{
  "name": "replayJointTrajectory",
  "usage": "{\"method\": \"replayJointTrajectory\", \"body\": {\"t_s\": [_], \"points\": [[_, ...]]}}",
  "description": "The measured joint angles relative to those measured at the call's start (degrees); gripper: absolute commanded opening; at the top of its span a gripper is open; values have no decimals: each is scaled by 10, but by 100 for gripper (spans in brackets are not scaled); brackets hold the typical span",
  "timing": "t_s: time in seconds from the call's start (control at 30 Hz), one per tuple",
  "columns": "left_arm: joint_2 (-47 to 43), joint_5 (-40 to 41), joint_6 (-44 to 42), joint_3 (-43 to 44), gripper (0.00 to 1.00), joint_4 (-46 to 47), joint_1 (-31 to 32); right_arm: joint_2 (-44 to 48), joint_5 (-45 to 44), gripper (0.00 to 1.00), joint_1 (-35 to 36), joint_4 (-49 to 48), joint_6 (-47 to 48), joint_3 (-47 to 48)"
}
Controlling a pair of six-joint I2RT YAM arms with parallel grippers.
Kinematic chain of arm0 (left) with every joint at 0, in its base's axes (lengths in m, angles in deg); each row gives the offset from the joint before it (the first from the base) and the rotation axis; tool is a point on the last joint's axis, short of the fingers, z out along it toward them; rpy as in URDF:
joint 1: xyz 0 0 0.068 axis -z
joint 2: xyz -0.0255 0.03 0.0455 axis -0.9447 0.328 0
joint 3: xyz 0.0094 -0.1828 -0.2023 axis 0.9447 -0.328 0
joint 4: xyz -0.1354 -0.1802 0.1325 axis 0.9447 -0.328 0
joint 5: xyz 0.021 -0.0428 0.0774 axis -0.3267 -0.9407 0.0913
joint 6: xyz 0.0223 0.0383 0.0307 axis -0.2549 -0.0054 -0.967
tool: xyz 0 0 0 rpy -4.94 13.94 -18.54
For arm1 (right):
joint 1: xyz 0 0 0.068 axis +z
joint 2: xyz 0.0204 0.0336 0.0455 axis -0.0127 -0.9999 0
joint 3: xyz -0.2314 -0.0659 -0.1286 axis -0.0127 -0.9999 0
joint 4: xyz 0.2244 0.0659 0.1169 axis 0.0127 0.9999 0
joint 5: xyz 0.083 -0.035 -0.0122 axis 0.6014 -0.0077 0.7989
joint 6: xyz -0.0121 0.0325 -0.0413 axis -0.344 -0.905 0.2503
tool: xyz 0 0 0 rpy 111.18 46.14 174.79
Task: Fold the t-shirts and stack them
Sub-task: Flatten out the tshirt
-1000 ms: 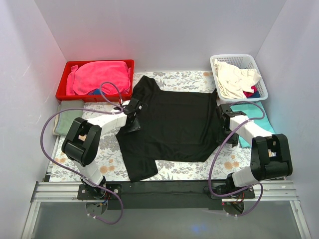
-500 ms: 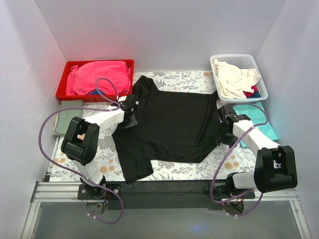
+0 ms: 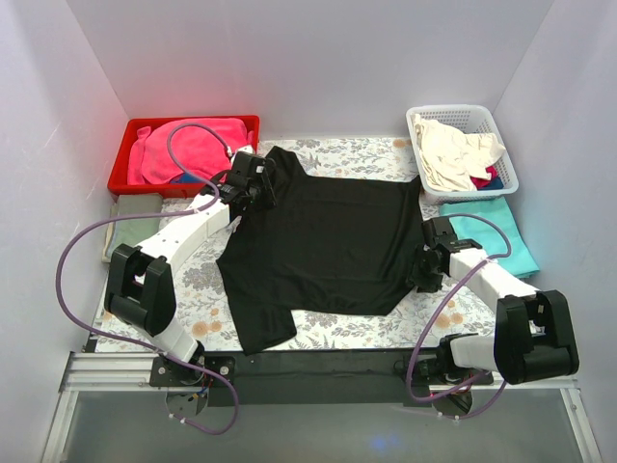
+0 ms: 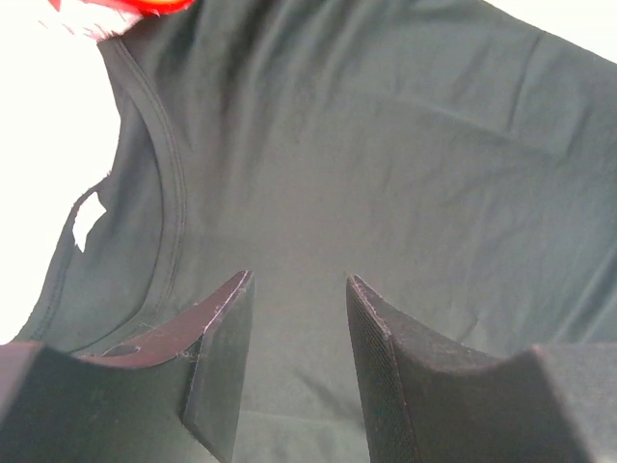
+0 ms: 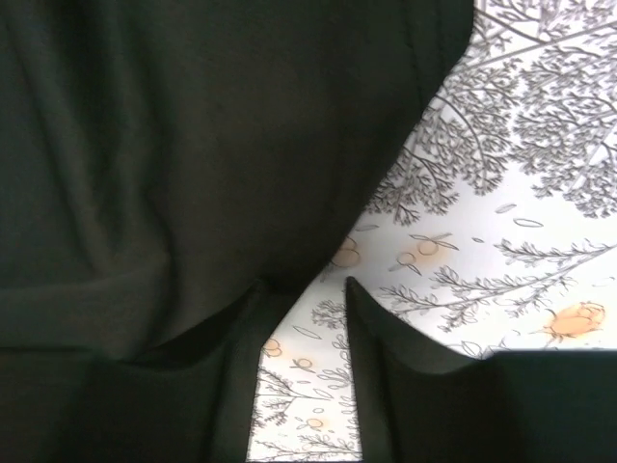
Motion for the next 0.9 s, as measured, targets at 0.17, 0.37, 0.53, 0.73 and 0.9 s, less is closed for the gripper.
{"method": "replayJointTrajectory", "body": {"t_s": [0.17, 0.37, 0.53, 0.73, 0.9], "points": [[0, -11, -2, -7, 42, -3, 0, -17, 23, 1, 0, -25, -4, 2], [0, -14, -2, -9, 42, -5, 0, -18, 28, 1, 10, -19, -9, 9], [0, -14, -2, -14, 42, -5, 0, -19, 12, 1, 32, 26, -8, 80], [0, -14, -2, -16, 42, -7, 0, -45, 3, 1, 59, 33, -8, 197], [0, -14, -2, -16, 42, -10, 0, -115, 3, 1, 71, 27, -2, 232]]}}
